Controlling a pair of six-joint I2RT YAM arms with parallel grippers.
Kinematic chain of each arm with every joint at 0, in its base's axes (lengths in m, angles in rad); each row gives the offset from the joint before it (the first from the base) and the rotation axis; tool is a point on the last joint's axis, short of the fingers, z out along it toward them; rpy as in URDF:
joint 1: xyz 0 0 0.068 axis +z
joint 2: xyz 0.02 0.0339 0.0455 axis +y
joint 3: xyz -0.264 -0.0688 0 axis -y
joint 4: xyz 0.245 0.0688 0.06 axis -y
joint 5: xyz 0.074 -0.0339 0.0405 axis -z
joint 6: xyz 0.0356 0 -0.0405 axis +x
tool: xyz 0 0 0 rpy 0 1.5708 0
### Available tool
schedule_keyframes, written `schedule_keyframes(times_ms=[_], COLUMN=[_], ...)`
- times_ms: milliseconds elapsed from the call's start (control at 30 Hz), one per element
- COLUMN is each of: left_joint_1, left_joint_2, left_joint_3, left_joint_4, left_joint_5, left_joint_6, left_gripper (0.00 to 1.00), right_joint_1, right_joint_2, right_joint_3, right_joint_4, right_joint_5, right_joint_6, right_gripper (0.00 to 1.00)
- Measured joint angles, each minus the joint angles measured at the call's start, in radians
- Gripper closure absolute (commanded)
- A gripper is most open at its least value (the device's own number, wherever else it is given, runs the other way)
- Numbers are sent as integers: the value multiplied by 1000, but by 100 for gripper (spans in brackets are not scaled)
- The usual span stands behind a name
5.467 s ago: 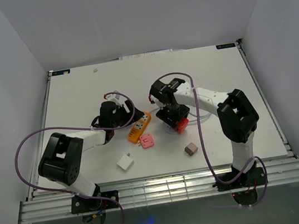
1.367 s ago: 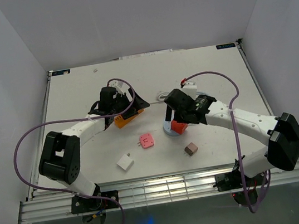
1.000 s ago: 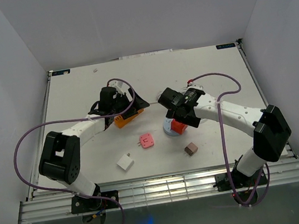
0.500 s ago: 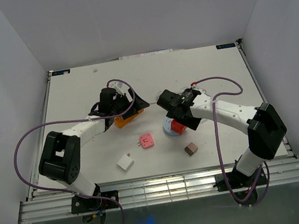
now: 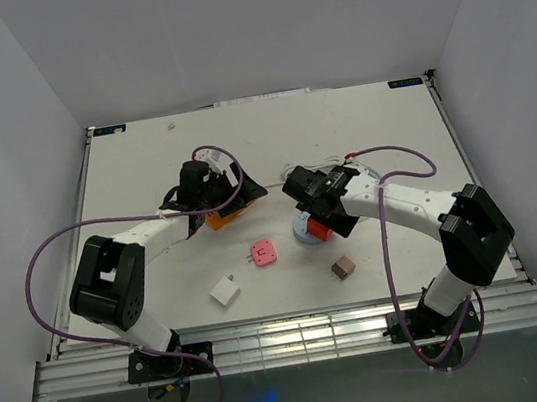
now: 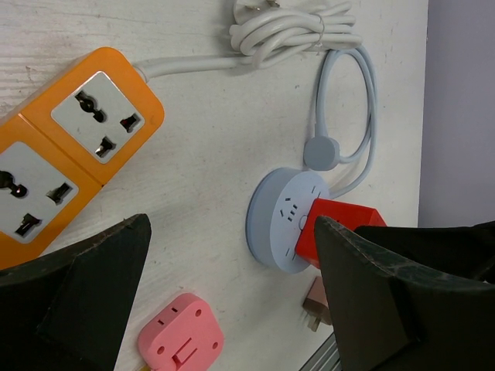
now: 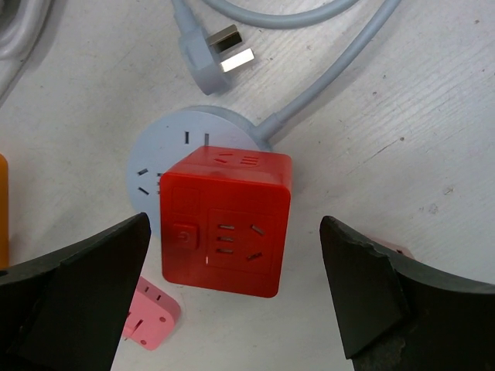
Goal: Insert the plug
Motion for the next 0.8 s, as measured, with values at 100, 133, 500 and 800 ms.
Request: schedule_keyframes(times_ms=[100, 133, 500, 800], left_joint_1=[0, 0, 13, 49], left_joint_2=[0, 0, 0, -63], left_joint_3=[-7, -10, -26, -121], left_joint_4=[3, 4, 21, 27], left_joint_5=[0, -1, -8, -56], left_joint_6=[0, 0, 10, 27], left_gripper=[3, 3, 3, 3], right_joint_1=[0, 0, -2, -21], right_joint_2=[0, 0, -5, -106], right_joint_3=[-43, -49, -73, -206], right_joint_4=[21, 21, 137, 393], right_joint_5=[-1, -1, 1, -109], right_joint_6=[3, 5, -99, -540], right_gripper=[3, 3, 64, 68])
